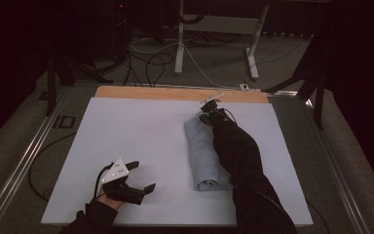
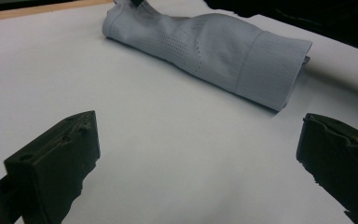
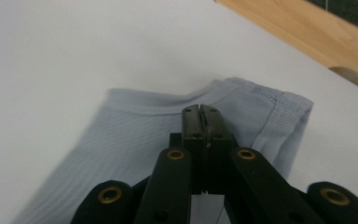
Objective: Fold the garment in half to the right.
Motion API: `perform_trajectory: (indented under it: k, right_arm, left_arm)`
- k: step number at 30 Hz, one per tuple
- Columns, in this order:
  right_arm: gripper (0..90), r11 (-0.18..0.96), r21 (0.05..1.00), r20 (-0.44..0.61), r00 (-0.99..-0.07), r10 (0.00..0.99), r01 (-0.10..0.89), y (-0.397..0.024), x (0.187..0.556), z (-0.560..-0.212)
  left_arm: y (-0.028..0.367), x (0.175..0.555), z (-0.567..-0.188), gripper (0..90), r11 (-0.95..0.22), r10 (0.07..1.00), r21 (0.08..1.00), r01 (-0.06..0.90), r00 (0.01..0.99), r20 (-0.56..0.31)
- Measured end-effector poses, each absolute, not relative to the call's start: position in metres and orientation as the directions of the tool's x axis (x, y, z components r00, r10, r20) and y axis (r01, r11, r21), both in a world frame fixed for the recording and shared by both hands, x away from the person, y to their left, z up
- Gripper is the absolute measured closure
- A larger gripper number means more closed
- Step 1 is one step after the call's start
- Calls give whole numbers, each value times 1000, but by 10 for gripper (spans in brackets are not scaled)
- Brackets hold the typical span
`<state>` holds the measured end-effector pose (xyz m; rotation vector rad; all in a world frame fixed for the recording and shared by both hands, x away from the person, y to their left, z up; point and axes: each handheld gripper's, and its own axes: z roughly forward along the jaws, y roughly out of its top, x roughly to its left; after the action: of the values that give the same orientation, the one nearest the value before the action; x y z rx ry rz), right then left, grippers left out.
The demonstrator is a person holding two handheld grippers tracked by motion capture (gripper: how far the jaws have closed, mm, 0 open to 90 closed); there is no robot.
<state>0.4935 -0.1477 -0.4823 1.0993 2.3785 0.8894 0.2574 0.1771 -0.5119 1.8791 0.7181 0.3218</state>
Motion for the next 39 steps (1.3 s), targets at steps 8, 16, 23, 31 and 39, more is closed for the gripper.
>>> perform_trajectory:
  k: [8, 16, 23, 31, 39]
  right_arm:
    - [631, 491, 722, -24, -692, 722, 488, -158, 445, -465]
    - [573, 464, 771, 8, -736, 677, 436, -170, 389, -461]
    - [892, 482, 778, 18, -782, 623, 402, -174, 339, -463]
    - [900, 531, 746, 30, -817, 576, 402, -176, 313, -490]
    - [900, 533, 722, 80, -818, 570, 441, -181, 302, -517]
  left_arm:
    - [182, 255, -506, 0, -265, 620, 910, 319, 779, -93]
    - [187, 253, -502, 0, -253, 629, 915, 314, 772, -91]
    - [185, 252, -502, 0, -256, 628, 915, 313, 773, -89]
    - [186, 252, -503, 0, -259, 629, 911, 321, 772, -93]
    - [186, 253, -505, 0, -258, 631, 909, 327, 770, -98]
